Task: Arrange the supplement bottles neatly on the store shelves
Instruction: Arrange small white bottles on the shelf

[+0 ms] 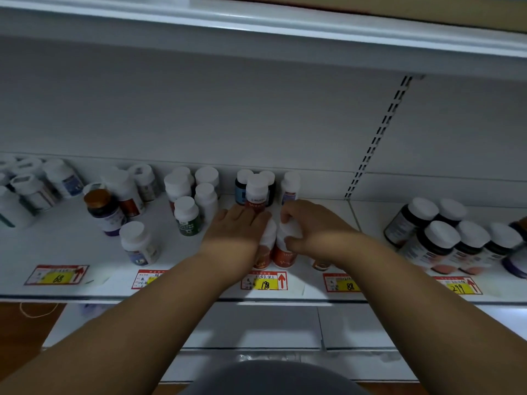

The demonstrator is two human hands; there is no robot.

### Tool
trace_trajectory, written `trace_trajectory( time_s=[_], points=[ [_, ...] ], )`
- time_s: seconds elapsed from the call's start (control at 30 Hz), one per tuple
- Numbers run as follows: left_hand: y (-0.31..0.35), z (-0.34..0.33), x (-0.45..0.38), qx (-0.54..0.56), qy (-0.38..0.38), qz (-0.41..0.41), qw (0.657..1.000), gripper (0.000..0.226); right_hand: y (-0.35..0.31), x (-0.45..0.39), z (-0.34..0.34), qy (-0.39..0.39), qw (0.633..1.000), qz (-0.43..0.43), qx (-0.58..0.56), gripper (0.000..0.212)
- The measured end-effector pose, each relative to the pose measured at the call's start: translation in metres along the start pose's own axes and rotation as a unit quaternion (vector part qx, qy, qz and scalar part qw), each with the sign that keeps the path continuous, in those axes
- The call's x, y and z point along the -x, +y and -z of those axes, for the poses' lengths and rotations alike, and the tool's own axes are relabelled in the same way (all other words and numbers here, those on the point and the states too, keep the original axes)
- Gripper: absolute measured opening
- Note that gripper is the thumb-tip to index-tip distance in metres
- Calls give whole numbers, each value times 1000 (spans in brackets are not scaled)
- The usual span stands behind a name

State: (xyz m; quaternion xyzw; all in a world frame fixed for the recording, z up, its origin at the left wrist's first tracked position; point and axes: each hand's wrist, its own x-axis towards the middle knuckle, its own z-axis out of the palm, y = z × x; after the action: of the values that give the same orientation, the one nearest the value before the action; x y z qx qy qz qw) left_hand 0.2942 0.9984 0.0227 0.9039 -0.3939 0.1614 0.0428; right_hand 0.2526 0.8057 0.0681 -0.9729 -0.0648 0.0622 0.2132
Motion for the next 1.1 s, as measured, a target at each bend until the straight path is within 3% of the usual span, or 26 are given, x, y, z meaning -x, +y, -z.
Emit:
trace_trajectory(
  time_s=[0.2, 0.33, 0.4, 0.53, 0.63, 0.7, 0.83, 1.0, 1.1],
  points=[
    [1, 0, 1, -1, 6, 3, 1000, 61, -1, -4, 2, -7, 1000, 10, 3, 27],
    [-1, 8, -6, 27, -35, 31, 999, 65, -3, -34, 14, 85, 996, 1, -29, 19],
    [-1, 14, -9, 45, -39, 59, 996, 68, 0, -62, 18, 92, 996, 6, -10, 23],
    [-1, 22, 0, 93, 30, 80, 992, 53, -5, -108, 14, 16, 998, 29, 55, 47],
    [-3, 22, 14, 98, 72, 95, 988, 39, -13, -122, 2, 20, 993, 36, 113, 43],
    [-5, 23, 21, 97, 61, 100, 988, 33, -13, -125, -2, 40, 991, 34, 122, 42],
    [-6, 22, 29, 89, 23, 93, 991, 30, -6, -124, 1, 27, 999, 10, 30, 47],
    [-3, 23, 29, 93, -2, 87, 992, 33, -9, -112, 18, 94, 988, -23, -121, 27],
    [-5, 23, 30, 98, -3, 93, 991, 36, -17, -104, 23, 92, 986, 1, -139, 23]
  ],
)
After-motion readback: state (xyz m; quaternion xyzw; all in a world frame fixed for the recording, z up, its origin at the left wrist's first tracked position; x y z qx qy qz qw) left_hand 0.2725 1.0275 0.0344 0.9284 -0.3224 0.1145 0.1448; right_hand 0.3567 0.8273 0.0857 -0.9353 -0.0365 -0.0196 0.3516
